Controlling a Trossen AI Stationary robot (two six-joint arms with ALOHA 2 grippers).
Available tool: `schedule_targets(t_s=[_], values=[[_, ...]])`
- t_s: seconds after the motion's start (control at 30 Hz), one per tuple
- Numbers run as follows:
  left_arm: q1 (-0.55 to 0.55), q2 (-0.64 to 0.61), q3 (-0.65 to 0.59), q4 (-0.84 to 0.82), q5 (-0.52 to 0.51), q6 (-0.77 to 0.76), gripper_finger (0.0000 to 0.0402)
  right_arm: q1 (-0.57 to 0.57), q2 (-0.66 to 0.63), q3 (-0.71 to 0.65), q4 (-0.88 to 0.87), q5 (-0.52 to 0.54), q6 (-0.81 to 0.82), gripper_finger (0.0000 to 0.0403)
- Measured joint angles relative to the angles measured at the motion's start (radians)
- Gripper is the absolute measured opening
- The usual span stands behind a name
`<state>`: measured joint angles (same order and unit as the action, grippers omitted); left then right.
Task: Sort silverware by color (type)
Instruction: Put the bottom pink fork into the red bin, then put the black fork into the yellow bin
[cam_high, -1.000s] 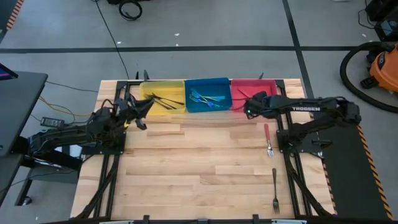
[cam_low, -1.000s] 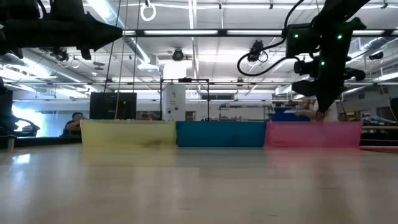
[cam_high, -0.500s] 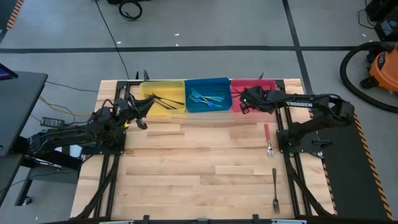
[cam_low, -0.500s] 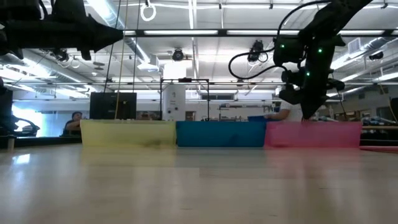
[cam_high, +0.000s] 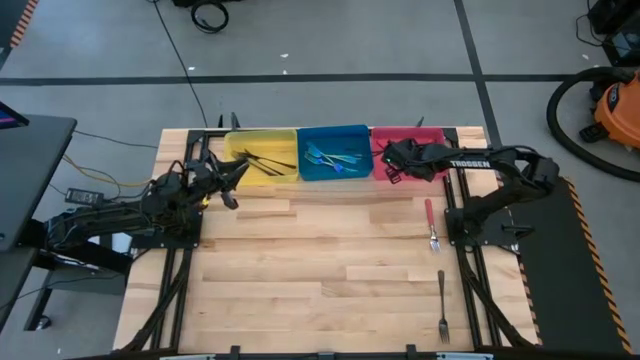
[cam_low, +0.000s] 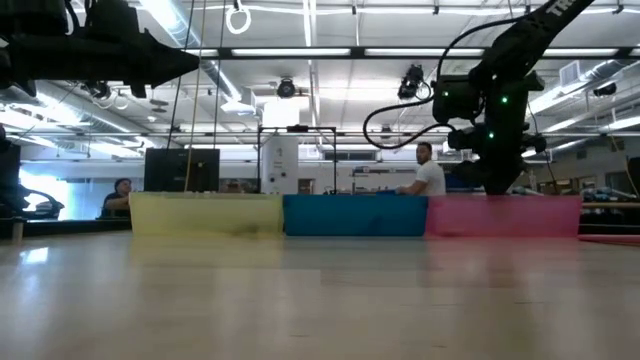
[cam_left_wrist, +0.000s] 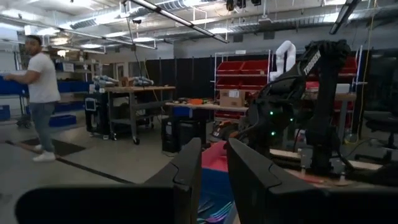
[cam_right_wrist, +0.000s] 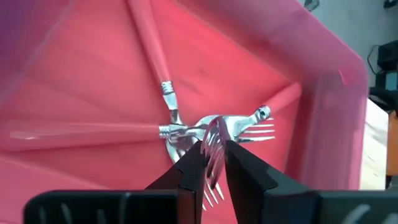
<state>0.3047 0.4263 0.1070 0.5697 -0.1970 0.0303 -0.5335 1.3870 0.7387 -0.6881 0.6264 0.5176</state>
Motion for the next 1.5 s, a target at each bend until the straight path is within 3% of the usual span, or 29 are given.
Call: schedule_targets(t_s=[0.5, 0.8, 0.87, 1.07, 1.27, 1.5], values=[[-0.001, 0.0, 0.0, -0.005, 0.0, -0.019, 0.0078, 0.0, 0.027, 0.045, 0.072, -0.011, -0.12, 0.0139], [-0.001, 0.0, 0.0, -0.006, 0.0, -0.024, 0.0078, 0.009, 0.027, 0.15, -0.015, -0.029, -0.155, 0.0149], [-0.001, 0.0, 0.0, -0.006, 0.0, -0.037, 0.0078, 0.011, 0.026, 0.177, -0.075, -0.067, -0.154, 0.0149], [-0.001, 0.0, 0.0, -0.004, 0.0, -0.06, 0.0078, 0.022, 0.026, 0.234, -0.222, -0.322, -0.134, 0.0148], [0.0, 0.0, 0.0, 0.001, 0.0, -0.142, 0.0078, 0.084, 0.026, 0.252, -0.275, -0.47, -0.121, 0.0147], [0.0, 0.0, 0.0, 0.003, 0.087, -0.158, 0.0078, 0.246, -0.01, 0.282, -0.331, -0.523, -0.065, 0.0147]])
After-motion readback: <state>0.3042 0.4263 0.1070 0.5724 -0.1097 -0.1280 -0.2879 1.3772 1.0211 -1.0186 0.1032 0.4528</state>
